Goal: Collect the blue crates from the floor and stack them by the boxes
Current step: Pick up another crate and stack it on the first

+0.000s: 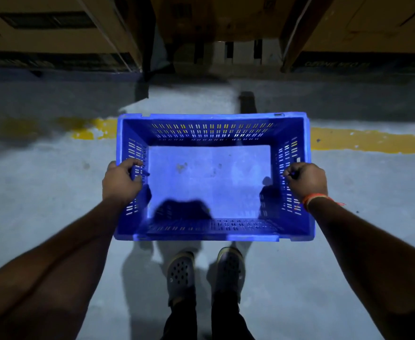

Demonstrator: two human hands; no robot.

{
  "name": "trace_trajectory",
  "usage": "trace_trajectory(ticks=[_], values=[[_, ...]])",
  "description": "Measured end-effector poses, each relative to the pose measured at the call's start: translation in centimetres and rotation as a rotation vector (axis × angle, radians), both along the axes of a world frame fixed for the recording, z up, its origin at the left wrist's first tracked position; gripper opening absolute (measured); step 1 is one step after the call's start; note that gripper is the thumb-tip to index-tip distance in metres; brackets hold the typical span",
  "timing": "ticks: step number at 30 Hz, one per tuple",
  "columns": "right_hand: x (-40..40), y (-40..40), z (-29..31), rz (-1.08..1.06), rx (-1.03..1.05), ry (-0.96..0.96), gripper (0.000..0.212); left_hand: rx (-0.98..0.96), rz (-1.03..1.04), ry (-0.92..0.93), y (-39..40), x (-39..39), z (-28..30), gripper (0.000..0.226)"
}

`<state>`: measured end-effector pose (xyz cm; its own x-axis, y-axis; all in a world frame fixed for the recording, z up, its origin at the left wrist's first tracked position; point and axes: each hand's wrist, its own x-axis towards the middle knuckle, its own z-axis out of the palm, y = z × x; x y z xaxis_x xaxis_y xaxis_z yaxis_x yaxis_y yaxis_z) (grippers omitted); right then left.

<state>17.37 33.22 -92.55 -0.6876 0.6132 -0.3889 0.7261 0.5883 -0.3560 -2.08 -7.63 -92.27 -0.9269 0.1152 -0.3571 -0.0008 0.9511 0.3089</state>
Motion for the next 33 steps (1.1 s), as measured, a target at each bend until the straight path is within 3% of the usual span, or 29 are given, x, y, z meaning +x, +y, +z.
trace_trajectory(ticks=[7, 13, 21, 33], values=[[-0.6, 0.5, 0.2, -0.008, 0.022, -0.029, 0.018, 0.044, 0.005, 0.029, -1.3, 3.4, -0.4, 0.043], [0.6, -1.5, 0.0, -0.056, 0.049, -0.016, 0.02, 0.021, -0.024, 0.045, -1.9, 1.3, -1.1, 0.038], [0.8, -2.0, -0.8, -0.05, 0.146, -0.041, 0.008, 0.049, -0.044, 0.067, -2.5, 1.2, -1.7, 0.039], [0.5, -2.0, -0.8, -0.016, 0.204, -0.1, 0.021, 0.114, -0.036, 0.049, -2.8, 0.8, -2.0, 0.041]])
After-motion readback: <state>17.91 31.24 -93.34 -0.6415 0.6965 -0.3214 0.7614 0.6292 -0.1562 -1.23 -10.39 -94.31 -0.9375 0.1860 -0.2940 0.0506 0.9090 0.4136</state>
